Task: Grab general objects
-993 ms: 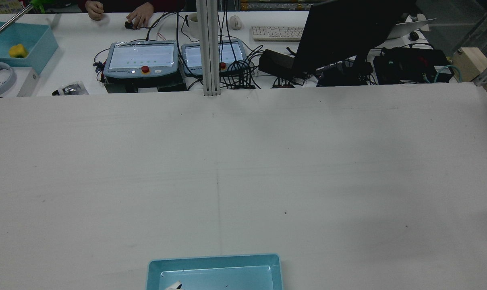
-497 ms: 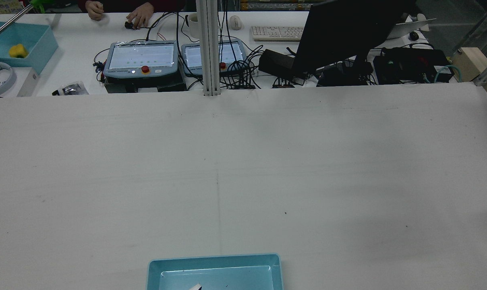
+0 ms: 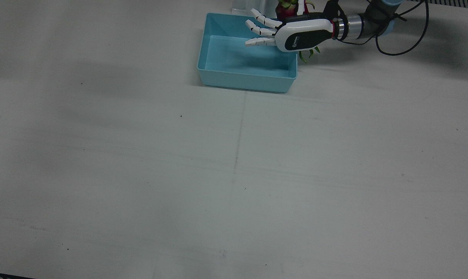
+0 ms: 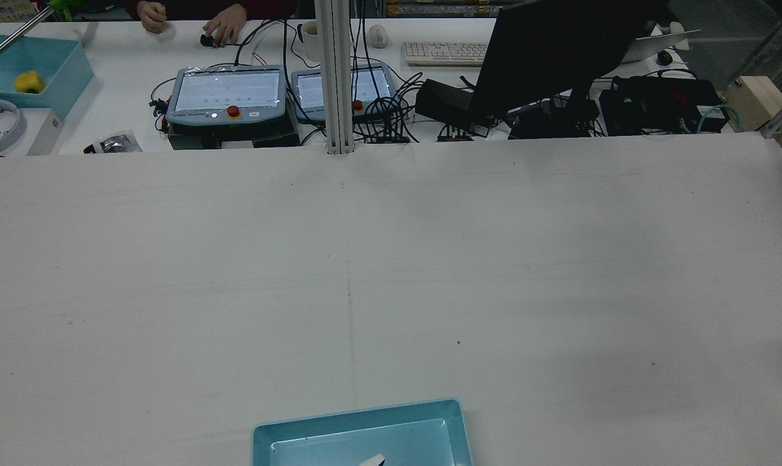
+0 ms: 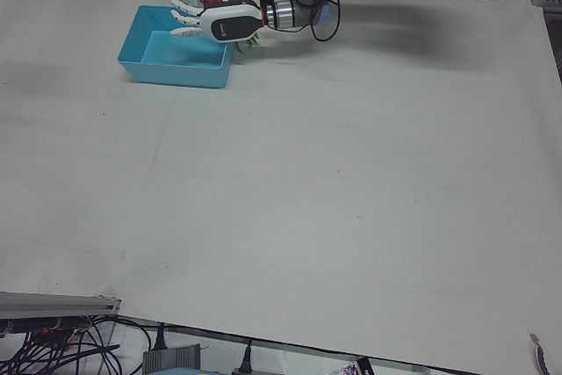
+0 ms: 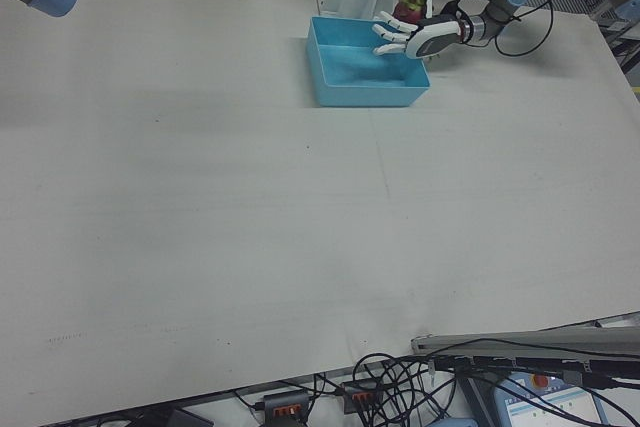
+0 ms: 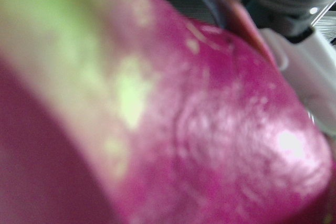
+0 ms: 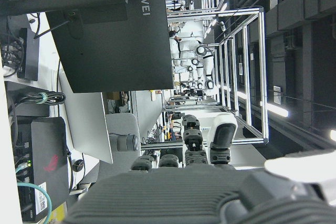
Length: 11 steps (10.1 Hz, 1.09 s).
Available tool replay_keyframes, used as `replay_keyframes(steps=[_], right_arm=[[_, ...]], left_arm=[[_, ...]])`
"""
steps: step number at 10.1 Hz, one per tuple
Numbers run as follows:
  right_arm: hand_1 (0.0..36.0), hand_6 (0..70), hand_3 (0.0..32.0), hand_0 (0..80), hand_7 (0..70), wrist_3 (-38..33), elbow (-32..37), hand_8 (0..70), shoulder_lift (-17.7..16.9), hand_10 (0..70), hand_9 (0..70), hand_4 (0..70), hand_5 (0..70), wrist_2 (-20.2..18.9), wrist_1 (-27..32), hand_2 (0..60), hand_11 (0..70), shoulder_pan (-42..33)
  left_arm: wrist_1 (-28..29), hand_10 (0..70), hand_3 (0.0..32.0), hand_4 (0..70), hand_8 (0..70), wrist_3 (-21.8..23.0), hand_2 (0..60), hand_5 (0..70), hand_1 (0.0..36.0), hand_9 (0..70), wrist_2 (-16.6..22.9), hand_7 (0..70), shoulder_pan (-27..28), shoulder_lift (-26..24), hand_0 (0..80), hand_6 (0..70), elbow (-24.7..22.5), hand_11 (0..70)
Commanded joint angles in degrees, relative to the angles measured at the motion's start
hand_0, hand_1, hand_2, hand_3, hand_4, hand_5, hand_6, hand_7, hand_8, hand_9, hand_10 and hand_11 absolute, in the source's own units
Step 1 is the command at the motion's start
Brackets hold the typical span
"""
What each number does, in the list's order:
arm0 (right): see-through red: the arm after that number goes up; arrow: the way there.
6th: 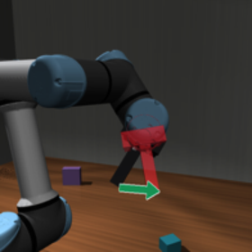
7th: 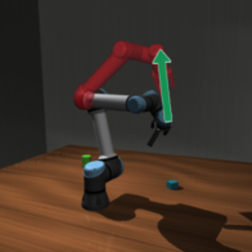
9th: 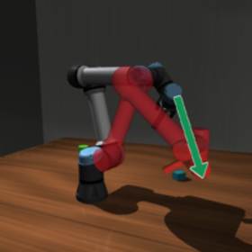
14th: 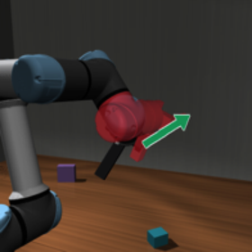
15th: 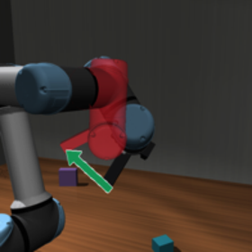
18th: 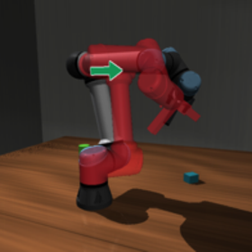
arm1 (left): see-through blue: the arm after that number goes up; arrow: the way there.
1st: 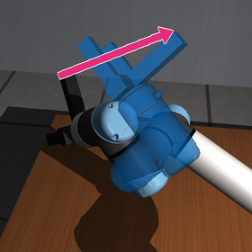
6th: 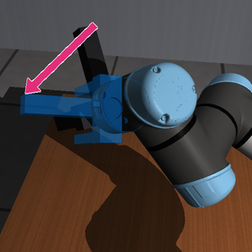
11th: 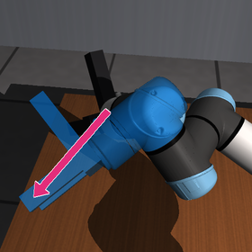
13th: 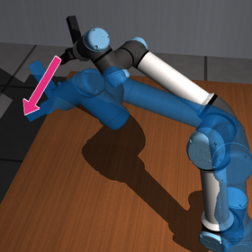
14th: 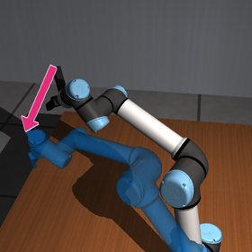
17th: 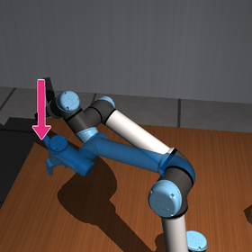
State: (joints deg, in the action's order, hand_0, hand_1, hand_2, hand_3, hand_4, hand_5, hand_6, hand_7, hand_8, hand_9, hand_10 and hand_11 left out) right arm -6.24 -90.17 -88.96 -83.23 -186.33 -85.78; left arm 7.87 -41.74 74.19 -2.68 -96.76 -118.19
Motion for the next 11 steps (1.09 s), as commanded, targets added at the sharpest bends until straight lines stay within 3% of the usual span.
replay_keyframes(steps=[1,3,5,7,9,11], right_arm=[[0.0,0.0,0.0,0.0,0.0,0.0,0.1,0.0,-0.1,0.0,0.0,0.0,0.0,0.0,0.0,0.0,0.0,0.0],[0.0,0.0,0.0,0.0,0.0,0.0,0.0,0.0,-0.1,0.0,0.0,0.0,0.0,0.0,0.0,0.0,0.0,0.0],[0.0,0.0,0.0,0.0,0.0,0.0,0.0,0.0,-0.1,0.0,0.0,0.0,0.0,0.0,0.0,0.0,0.0,0.0],[0.0,0.0,0.0,0.0,0.0,0.0,0.0,0.0,0.0,0.0,0.0,0.0,0.0,0.0,0.0,0.0,0.0,0.0],[0.0,0.0,0.0,0.0,0.0,0.0,0.0,0.0,-0.1,0.0,0.0,0.0,0.0,0.0,0.0,0.0,0.0,0.0],[0.0,0.0,0.0,0.0,0.0,0.0,0.1,0.0,0.0,0.0,0.0,0.0,0.0,0.0,0.0,0.0,0.0,0.0]], left_arm=[[-14.0,0.0,0.0,18.3,3.2,3.7,0.0,15.0,5.2,3.6,4.1,25.2,-4.3,-2.8,49.9,14.4,-3.2,0.0],[-24.7,0.1,0.0,22.2,5.7,3.4,0.0,22.8,7.2,5.0,7.9,32.4,-6.5,-9.0,53.2,20.8,-5.1,0.7],[-27.5,3.4,0.0,26.0,12.9,3.4,0.0,30.6,5.3,6.1,9.1,37.7,-8.0,-10.2,53.1,37.2,-5.1,5.6],[-31.6,3.9,0.0,22.6,12.8,3.3,0.0,26.2,3.4,5.7,9.2,35.6,-8.5,-11.0,50.9,35.8,-5.6,6.2],[-35.6,2.9,0.0,21.3,11.3,3.3,0.0,24.7,3.4,5.4,10.1,34.0,-12.5,-11.7,50.4,32.7,-6.4,4.7],[-38.0,2.2,0.0,18.0,9.4,3.3,0.0,22.5,3.2,5.1,16.8,32.6,-22.4,-11.8,49.9,29.3,-5.8,3.8]])
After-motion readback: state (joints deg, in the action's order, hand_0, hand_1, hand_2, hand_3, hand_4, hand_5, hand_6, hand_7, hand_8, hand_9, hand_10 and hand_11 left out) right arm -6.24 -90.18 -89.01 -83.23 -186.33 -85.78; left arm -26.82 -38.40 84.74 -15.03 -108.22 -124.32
